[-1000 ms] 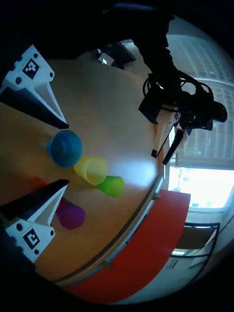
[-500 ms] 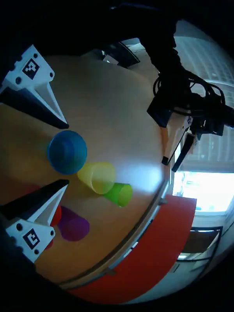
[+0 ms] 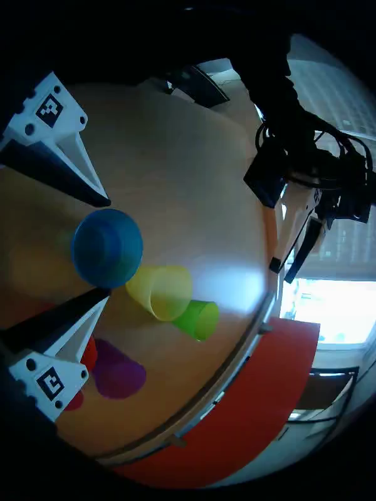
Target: Pour water
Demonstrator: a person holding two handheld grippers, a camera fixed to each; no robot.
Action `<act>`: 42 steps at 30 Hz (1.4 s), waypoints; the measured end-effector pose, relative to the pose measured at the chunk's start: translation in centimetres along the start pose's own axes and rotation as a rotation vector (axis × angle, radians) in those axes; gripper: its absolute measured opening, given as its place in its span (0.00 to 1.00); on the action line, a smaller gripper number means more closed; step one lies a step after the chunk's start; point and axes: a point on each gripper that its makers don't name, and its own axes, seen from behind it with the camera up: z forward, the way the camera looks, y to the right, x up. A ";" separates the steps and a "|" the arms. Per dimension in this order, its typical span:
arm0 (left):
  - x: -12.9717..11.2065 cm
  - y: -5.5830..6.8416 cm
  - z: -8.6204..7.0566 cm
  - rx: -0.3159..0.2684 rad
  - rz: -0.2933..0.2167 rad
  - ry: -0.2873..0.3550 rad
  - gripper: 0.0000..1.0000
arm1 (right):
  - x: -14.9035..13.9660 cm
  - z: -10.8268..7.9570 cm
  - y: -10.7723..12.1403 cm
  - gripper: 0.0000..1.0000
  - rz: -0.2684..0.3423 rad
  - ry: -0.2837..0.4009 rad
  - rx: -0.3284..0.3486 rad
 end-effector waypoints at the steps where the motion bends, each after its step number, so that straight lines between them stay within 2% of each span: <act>1: -0.1 0.0 0.0 0.000 -0.001 -0.001 0.92 | 0.0 0.2 0.0 1.00 0.001 0.000 0.000; 11: -0.3 -0.1 0.1 0.000 -0.002 -0.004 0.92 | -0.5 1.4 -0.1 1.00 0.004 -0.015 0.003; 22: -0.3 -0.2 0.1 0.001 -0.001 -0.004 0.91 | -1.0 1.8 0.0 1.00 -0.007 -0.027 0.000; 32: -0.2 -0.2 0.0 0.003 0.000 -0.003 0.92 | -1.0 1.8 0.1 0.92 0.004 -0.025 -0.001; 42: -0.3 0.0 0.2 0.003 -0.001 -0.002 0.92 | -0.7 2.0 0.0 0.90 0.024 0.017 -0.013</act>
